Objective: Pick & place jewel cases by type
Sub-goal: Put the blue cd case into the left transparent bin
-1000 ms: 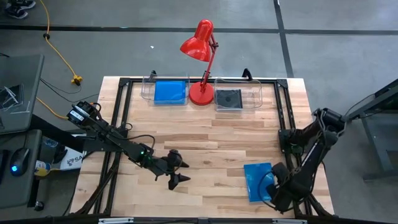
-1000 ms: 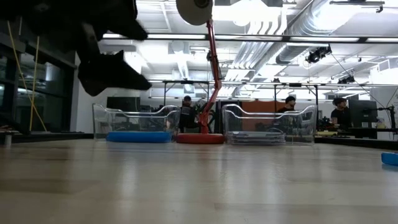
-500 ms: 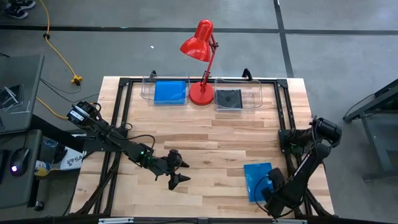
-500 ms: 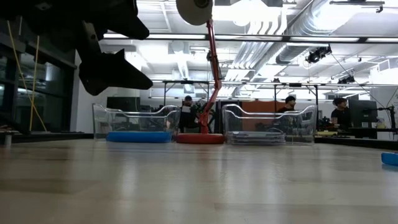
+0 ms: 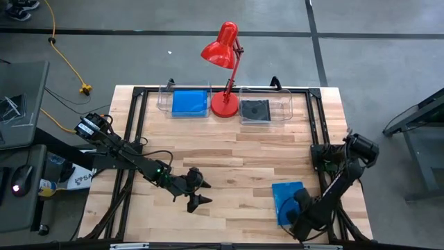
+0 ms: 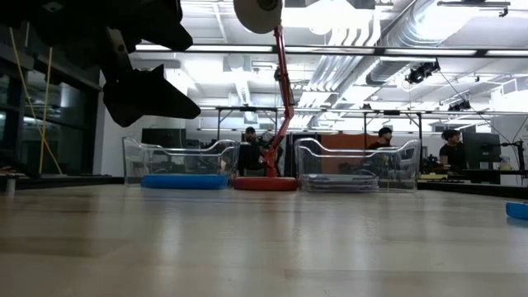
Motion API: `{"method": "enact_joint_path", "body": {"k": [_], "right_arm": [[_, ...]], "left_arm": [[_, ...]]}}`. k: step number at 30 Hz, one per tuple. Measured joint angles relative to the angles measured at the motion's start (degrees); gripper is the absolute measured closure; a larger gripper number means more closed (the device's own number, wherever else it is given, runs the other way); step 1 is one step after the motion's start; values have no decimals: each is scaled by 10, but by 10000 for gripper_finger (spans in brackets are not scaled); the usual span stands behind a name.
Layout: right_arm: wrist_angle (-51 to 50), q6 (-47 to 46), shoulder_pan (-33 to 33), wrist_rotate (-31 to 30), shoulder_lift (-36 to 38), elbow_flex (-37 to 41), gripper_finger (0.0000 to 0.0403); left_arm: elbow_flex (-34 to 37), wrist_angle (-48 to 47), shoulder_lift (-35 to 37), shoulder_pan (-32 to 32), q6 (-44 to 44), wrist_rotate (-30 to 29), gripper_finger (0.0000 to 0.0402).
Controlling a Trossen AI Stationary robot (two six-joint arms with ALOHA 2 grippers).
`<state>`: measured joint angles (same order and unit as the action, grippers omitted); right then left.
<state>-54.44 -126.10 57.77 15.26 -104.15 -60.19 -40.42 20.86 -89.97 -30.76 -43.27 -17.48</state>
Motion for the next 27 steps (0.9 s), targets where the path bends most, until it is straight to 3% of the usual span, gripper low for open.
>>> {"method": "enact_joint_path", "body": {"k": [5, 27], "right_arm": [[81, -11, -13, -3, -1, 21, 402], [179, 41, -113, -66, 0, 23, 403]], "left_arm": [[0, -1, 0, 0, 0, 5, 89], [0, -37, 0, 0, 2, 0, 89]]}}
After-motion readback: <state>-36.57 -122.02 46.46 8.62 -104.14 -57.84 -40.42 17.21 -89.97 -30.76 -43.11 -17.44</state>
